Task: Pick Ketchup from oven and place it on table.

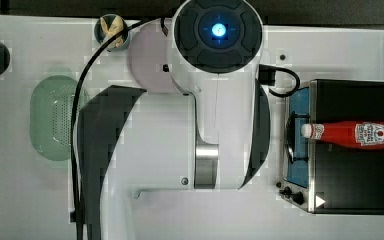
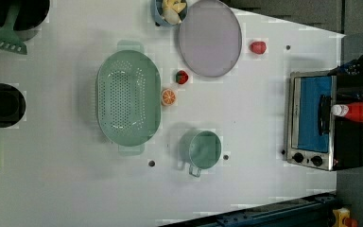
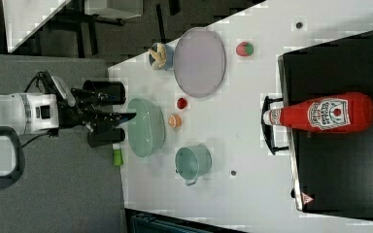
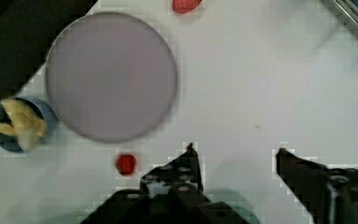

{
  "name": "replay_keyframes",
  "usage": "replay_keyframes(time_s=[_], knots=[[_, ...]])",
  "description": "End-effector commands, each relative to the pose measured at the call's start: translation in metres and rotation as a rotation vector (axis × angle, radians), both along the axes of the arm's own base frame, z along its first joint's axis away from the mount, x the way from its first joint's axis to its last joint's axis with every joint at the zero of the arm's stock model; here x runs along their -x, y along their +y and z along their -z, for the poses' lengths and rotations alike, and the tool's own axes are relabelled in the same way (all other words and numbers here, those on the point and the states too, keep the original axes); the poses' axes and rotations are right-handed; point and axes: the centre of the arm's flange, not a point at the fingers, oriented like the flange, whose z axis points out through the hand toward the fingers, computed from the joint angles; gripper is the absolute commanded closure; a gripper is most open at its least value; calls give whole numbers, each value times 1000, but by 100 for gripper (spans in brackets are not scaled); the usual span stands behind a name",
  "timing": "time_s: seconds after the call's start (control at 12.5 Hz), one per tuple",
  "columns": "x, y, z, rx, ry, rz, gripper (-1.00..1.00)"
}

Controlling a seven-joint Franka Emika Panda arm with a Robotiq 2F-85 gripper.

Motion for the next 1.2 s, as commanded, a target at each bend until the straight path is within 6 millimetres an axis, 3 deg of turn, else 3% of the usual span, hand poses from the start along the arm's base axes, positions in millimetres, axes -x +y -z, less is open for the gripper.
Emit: replay_keyframes(time_s=[0.08,0.24,0.48,0.8,1.2], knots=[[147,-32,-81,-8,-11,9,-58],[147,-33,-81,-9,-12,11,-99],[140,-54,-82,-16,-60,51,-100],[127,-124,-67,-39,-110,184,-100],[123,-221,-10,-64,-34,366,-100]])
